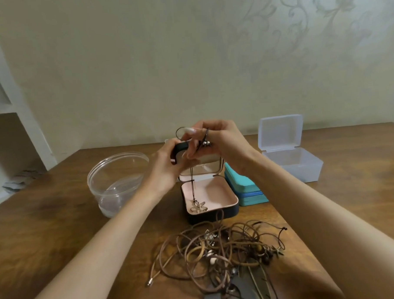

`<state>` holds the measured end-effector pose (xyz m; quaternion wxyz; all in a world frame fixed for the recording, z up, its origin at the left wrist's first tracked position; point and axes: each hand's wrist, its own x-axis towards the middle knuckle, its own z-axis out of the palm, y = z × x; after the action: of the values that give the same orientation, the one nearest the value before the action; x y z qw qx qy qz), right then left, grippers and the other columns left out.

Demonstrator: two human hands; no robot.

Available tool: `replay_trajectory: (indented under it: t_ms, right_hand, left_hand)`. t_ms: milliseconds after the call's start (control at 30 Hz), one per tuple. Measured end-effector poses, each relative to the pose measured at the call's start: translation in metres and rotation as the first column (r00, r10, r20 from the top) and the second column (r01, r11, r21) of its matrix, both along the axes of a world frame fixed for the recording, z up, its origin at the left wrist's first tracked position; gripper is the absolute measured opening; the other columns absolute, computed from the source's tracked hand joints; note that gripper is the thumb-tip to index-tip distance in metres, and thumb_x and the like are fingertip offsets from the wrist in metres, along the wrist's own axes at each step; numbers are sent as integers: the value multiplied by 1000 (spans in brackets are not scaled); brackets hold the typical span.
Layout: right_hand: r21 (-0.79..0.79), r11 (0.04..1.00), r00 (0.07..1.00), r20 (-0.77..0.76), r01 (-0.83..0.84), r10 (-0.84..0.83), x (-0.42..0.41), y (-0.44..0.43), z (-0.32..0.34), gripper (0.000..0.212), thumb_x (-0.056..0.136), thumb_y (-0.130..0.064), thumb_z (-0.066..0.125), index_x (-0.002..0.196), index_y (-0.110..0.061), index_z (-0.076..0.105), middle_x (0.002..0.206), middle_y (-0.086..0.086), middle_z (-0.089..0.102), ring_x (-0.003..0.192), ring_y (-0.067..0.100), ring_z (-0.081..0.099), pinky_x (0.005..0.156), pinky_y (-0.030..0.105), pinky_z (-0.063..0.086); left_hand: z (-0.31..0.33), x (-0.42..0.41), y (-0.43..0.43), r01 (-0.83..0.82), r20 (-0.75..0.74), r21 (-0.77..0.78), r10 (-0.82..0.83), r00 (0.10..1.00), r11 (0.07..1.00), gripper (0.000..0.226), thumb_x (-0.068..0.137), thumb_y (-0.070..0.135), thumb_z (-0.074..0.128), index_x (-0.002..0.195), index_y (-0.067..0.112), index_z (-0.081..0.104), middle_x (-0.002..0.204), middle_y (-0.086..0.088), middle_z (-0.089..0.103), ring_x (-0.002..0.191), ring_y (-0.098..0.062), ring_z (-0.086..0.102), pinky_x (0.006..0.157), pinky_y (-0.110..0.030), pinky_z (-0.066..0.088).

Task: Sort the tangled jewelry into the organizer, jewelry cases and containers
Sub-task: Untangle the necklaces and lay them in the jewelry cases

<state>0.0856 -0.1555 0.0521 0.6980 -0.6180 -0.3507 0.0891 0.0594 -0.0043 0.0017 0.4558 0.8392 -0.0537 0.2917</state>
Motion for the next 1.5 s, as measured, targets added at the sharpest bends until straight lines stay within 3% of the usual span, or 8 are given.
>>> replay_trajectory:
  t_ms: [100, 333, 600, 767, 933, 1067, 1200, 1500]
  right_hand:
    - [10, 999, 999, -9, -33, 33, -3, 2, -2, 16, 89, -7, 59, 78, 5, 61, 67, 19, 58, 60, 27, 63, 64, 31, 57]
    - [-64, 995, 996, 49, -71, 74, -7, 7, -5, 12, 89, -1, 58, 80, 7, 61, 65, 15, 63, 65, 24, 65, 73, 43, 59]
    - [-222, 970, 979, 152, -97, 133, -4, -9, 18, 28, 84, 19, 44, 98, -5, 48, 69, 11, 59, 59, 24, 62, 57, 30, 56]
    - [-595, 804, 940, 273, 0, 202, -10, -30, 40, 41, 64, -14, 47, 103, -14, 57, 87, 14, 58, 64, 17, 60, 57, 27, 54]
    - [-699, 670, 901, 422, 251, 102, -14, -19, 32, 22, 87, -29, 62, 102, -13, 65, 94, 13, 65, 57, 22, 64, 49, 26, 54]
    - [-659, 523, 735, 673, 540, 89, -11, -5, 15, 33, 81, -42, 68, 105, -20, 68, 97, 0, 66, 53, 17, 63, 44, 22, 48]
    - [-506, 405, 532, 845, 761, 56, -7, 8, -4, 41, 83, -42, 68, 118, -25, 59, 104, 3, 63, 92, 25, 59, 67, 29, 39]
    - [-441, 408, 506, 860, 799, -62, 0, 8, -15, 10, 88, -27, 62, 87, -20, 70, 87, 6, 66, 82, 29, 59, 60, 28, 35]
  left_hand:
    - [-3, -2, -2, -33, 23, 22, 32, 999, 999, 66, 57, 58, 72, 112, 24, 57, 100, 0, 69, 94, -23, 65, 80, -51, 52]
    - [-3, -7, -3, -226, 153, 77, 212, 965, 971, 63, 70, 66, 37, 106, 22, 63, 92, -5, 71, 87, -28, 66, 71, -47, 52]
    - [-1, -4, -1, -313, 146, 95, 298, 943, 945, 24, 78, 33, 72, 81, 14, 59, 79, -6, 69, 78, -33, 61, 64, -45, 49]
    - [-2, -6, 1, -295, 113, 72, 286, 952, 953, 31, 72, 26, 79, 89, 8, 60, 83, -5, 68, 75, -23, 59, 67, -37, 48]
    - [-2, -4, 1, -256, 94, 43, 252, 963, 966, 31, 65, 10, 82, 85, 8, 59, 78, -2, 65, 74, -25, 58, 67, -40, 49]
    - [-2, -4, 0, -276, 85, 80, 269, 959, 958, 33, 62, 6, 83, 85, 8, 60, 84, -5, 68, 78, -26, 60, 67, -39, 49]
    - [-1, -4, 3, -264, 49, 62, 262, 964, 962, 40, 57, 8, 87, 87, 6, 60, 81, -3, 65, 74, -20, 55, 66, -36, 47]
    - [-4, -3, 4, -311, 67, 139, 305, 950, 940, 31, 70, 4, 79, 96, 8, 62, 88, -6, 69, 82, -26, 61, 66, -37, 50]
